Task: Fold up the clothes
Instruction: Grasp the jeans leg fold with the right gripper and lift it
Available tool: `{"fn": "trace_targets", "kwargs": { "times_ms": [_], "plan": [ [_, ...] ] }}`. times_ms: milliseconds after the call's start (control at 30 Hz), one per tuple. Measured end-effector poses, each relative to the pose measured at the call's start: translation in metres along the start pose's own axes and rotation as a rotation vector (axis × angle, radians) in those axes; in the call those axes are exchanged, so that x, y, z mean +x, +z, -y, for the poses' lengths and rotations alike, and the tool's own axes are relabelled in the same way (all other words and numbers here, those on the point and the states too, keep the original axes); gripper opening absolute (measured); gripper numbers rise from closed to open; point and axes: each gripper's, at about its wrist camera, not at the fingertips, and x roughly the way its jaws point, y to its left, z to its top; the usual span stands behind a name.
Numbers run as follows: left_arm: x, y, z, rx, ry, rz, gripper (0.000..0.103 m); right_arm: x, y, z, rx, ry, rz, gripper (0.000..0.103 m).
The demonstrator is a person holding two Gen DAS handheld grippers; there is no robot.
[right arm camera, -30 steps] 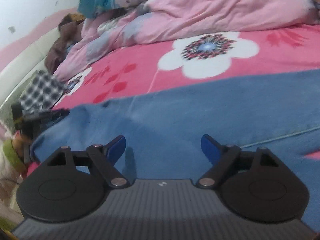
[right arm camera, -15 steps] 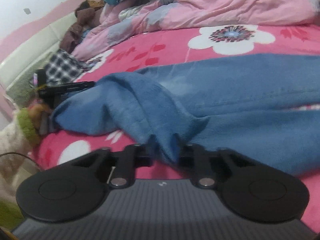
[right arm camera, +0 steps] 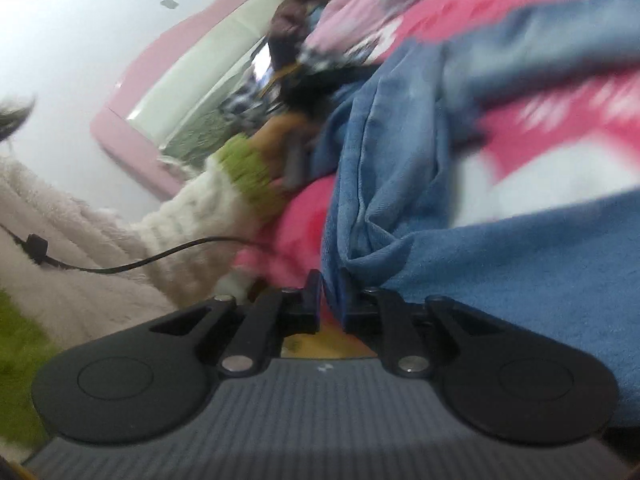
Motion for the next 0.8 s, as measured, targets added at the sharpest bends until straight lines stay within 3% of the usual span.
{"fn": "trace_targets", "kwargs": {
  "times_ms": [67, 167, 233, 300, 433, 533, 667, 733, 800],
  "plan": [
    [0.0, 0.0, 0.0, 0.001, 0.001, 0.001, 0.047, 0.005, -0.001, -0.007, -0.016, -0.004, -0.017, 0.023],
    [0.0, 0.0, 0.0, 0.001, 0.001, 0.001, 0.047, 0.009, -0.002, -0.017, -0.044, -0.014, -0.038, 0.028],
    [0.0, 0.0, 0.0, 0.001, 0.002, 0.002, 0.047, -0.012, 0.004, -0.026, -0.096, -0.043, -0.014, 0.034],
    [0.0, -0.001, 0.001, 0.002, 0.003, 0.005, 0.047, -0.043, 0.012, -0.031, -0.133, -0.052, 0.05, 0.057],
    [0.0, -0.001, 0.001, 0.003, 0.003, 0.009, 0.047, -0.109, 0.035, -0.006, -0.088, -0.033, 0.251, 0.061],
    [0.0, -0.001, 0.0, 0.004, 0.003, 0.01, 0.047, -0.162, 0.052, 0.053, 0.078, -0.193, 0.464, 0.063],
    [0.0, -0.001, 0.001, 0.006, 0.006, 0.01, 0.047, -0.238, 0.054, 0.152, 0.482, -0.448, 0.796, 0.059],
    [0.0, -0.001, 0.002, 0.011, 0.01, 0.01, 0.047, -0.261, 0.054, 0.187, 0.594, -0.566, 0.874, 0.049],
    [0.001, -0.001, 0.003, 0.015, 0.016, 0.009, 0.048, -0.271, 0.06, 0.216, 0.65, -0.663, 0.891, 0.042]
  ]
}}
